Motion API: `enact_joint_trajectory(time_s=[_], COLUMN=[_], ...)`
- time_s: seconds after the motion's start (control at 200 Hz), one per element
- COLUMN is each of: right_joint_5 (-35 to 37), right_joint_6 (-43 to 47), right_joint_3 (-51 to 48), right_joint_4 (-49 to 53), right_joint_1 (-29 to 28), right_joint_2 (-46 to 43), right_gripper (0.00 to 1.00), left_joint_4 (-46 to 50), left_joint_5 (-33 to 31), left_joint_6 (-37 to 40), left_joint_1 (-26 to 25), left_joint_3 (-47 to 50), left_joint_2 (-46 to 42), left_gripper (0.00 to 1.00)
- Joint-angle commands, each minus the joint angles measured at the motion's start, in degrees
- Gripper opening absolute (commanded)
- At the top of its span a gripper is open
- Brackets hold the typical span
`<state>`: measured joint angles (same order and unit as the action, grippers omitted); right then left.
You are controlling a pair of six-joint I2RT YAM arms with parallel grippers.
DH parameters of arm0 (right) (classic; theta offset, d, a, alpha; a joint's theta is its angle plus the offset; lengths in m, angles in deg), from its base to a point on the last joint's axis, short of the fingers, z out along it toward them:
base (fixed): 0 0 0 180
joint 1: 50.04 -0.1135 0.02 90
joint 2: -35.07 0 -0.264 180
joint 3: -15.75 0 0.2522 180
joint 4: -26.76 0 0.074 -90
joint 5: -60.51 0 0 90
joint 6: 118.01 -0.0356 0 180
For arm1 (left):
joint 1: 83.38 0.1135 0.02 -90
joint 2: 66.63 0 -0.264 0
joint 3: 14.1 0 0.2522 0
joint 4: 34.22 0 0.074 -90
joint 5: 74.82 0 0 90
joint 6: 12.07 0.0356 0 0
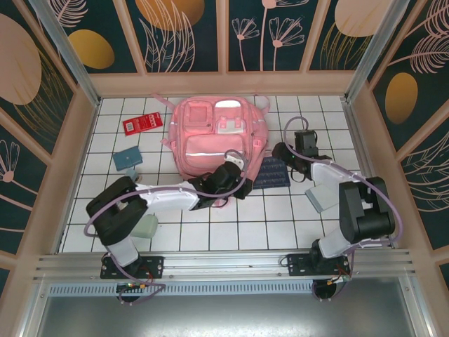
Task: Pack the student bag
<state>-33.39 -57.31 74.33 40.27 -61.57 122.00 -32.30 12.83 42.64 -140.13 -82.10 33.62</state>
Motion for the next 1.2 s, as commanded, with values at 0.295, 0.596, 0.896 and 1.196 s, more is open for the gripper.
enact_joint_trajectory(time_s=[0.295, 0.596, 0.896, 1.196], right_joint_5=[-1.3, -3.0, -1.6, -1.1], right_joint_6=[-2.7, -2.9, -2.9, -1.1], right_joint_3=[-7.5, -7.8, 0.2, 12.0], right_joint_4=[-3.0, -5.5, -6.4, -4.0], right_joint_1=[-2.5, -7.3, -9.2, -8.9], right_joint_2=[-9.8, -8.7, 3.5, 16.3], right_gripper=[0.67, 0.28, 0.22, 0.21], left_joint_4=[3.7, 7.0, 7.6, 8.3], left_joint_5=[-6.7, -13.6, -15.4, -14.4], left_joint_6=[-1.8, -3.8, -3.4, -3.0], left_joint_1=[-2.3, 1.7, 5.7, 5.9], left_joint_3=[-6.3, -6.1, -7.2, -9.5], left_joint_2=[8.7, 11.6, 10.6, 10.5], left_gripper=[0.17, 0.12, 0.12, 0.14])
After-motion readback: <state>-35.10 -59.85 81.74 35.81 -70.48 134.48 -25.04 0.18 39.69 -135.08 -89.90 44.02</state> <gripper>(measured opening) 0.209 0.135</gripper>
